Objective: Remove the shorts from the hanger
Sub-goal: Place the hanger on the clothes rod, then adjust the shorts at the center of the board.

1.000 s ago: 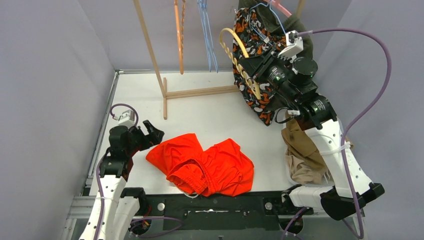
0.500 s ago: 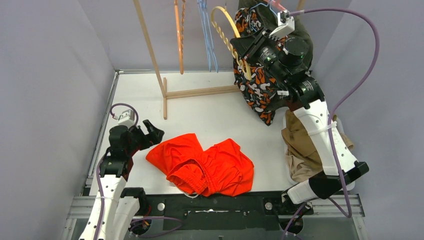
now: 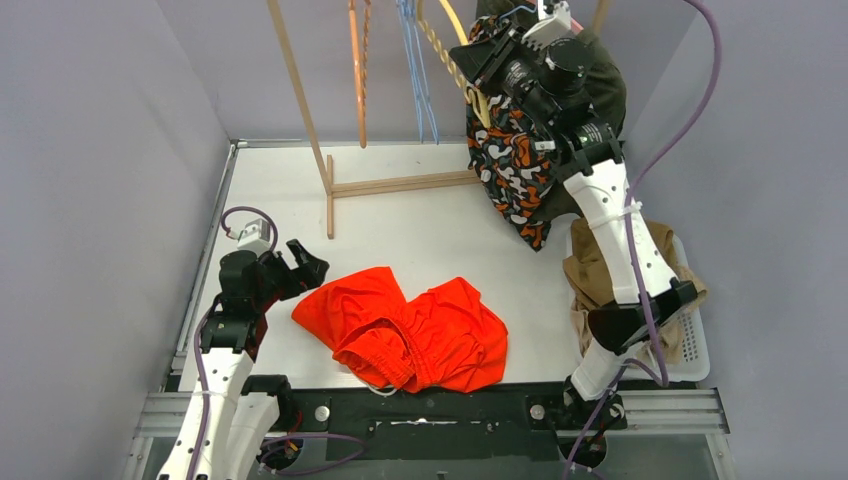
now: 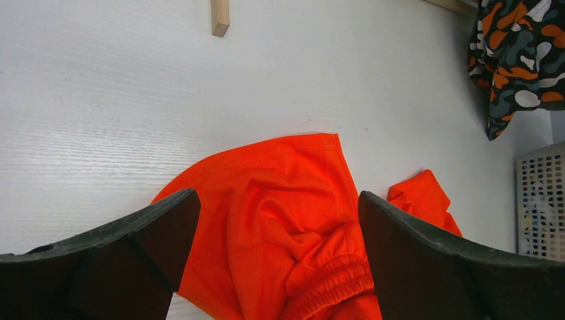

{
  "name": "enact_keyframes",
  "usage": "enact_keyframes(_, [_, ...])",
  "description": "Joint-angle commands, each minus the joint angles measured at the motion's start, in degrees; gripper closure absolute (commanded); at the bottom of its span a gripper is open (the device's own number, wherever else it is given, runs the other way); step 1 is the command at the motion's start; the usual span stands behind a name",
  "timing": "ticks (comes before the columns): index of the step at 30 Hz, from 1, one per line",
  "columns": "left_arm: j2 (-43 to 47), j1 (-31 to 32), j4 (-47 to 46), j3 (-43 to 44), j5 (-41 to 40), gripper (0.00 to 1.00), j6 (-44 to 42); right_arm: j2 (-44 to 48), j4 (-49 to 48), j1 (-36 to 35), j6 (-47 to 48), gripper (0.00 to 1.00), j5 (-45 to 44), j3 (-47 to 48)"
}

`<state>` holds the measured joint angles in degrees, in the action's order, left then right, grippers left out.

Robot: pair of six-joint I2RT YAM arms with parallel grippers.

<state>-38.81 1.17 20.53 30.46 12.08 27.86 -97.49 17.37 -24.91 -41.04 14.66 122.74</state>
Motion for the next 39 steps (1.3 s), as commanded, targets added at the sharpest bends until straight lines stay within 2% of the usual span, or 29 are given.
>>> enact_keyframes(1, [0.22,-0.11,-3.77,0.35,0.79,0.1,-0.83,-2.61,-0.15,0.75,-0.69,1.0,3.58,3.3])
enact_keyframes(3, [0.16,-0.19,-3.83,0.31,0.92,0.1,-0.83,-2.37,-0.57,0.77,-0.75,0.98,3.62,1.35])
enact_keyframes(5, [0.08,-0.21,-3.9,0.3,1.01,0.1,-0.83,-0.73,-1.95,0.86,-0.96,0.92,3.44,-1.64])
enact_keyframes(7, [-0.01,-0.2,-3.97,0.3,1.13,0.1,-0.79,1.21,-4.1,0.94,-0.93,0.79,3.72,-5.02])
enact_keyframes(11, [-0.06,-0.27,-4.01,0.3,1.28,0.1,-0.83,5.97,-8.02,1.0,0.29,0.43,3.21,-11.67])
enact_keyframes(14, [0.04,-0.29,-4.01,0.3,1.29,0.1,-0.83,10.4,-9.66,0.93,3.45,0.26,1.22,-16.59])
enact_keyframes(17, [0.31,-0.29,-4.01,0.3,1.04,0.1,-0.79,16.3,-13.67,0.94,7.39,0.2,-0.27,-24.19])
enact_keyframes(21, [0.4,-0.37,-3.93,0.3,0.93,0.1,-0.79,26.3,-23.4,0.03,10.13,0.18,0.39,-41.65])
enact_keyframes(26, [0.65,-0.64,-3.8,0.39,0.32,0.1,-0.62,34.17,-22.18,-7.79,11.79,0.16,-7.06,-56.7])
enact_keyframes(33, [0.72,-0.81,-2.98,0.74,-1.52,0.1,-0.52,35.55,-22.07,-26.11,11.54,0.08,-21.32,-72.99])
enact_keyframes(39, [0.79,-0.82,-2.75,0.82,-2.23,0.1,-0.52,33.0,-25.98,-34.19,12.94,0.04,-20.91,-80.63])
